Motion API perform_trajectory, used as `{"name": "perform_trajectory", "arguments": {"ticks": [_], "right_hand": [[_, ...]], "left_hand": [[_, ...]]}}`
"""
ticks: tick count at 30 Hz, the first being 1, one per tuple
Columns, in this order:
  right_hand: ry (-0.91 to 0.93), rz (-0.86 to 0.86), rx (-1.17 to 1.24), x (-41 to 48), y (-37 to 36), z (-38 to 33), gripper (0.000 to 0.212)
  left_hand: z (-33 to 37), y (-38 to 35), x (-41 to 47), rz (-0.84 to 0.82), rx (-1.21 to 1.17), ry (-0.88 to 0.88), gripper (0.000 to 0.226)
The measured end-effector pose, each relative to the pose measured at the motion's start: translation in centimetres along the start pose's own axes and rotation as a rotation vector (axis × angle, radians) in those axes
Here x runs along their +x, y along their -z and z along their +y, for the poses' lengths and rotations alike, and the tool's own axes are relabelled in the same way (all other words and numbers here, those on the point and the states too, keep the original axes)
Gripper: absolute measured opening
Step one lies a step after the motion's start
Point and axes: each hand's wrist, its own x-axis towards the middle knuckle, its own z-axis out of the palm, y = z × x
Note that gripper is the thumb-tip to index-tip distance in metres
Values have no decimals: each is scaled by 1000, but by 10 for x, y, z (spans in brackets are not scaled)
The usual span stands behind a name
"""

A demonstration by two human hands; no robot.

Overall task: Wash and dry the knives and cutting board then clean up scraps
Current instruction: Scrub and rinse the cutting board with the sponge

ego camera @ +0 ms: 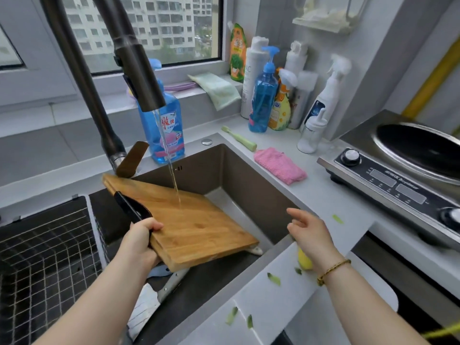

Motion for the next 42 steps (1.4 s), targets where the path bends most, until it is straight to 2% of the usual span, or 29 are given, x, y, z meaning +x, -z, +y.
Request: {"name": "perform_trajectory", "arguments": {"ticks": [2,4,7,10,12,15,19,22,26,31,37,42], "right_hand": [[61,116,-96,5,13,12,38],[61,145,-214,9,23,24,39],[-71,76,-379,8,30,36,59],[-181,30,-494,6,31,40,77],[-217,40,-565,8,30,40,82],[-277,21,-565,11,31,37,76],[-290,1,-474,15,26,38,71],[-209,22,-309,18,17,33,68],[-15,33,-131,25,-2,9,52],[101,-130,-38,48,-49,-24,37],[235,-217,32,68,-116,-68,48],[416,-450,10,62,-135,-80,46]], "left_hand": [[-2,0,-2,-13,13,7,60],[-5,1,-4,-26,27,17,54],[-6,2,-7,-56,31,14,48],[-5,1,-15,-77,46,22,24],[-4,0,-19,-87,44,27,25],[-4,3,-20,-97,43,13,26],[-5,10,-23,-102,30,-24,43],[-7,8,-27,-90,11,-36,49],[-4,2,-32,-88,41,-47,51],[6,-9,-35,-119,189,-102,49],[16,-33,-37,-178,334,-196,50],[23,-42,-38,-186,374,-264,56]]}}
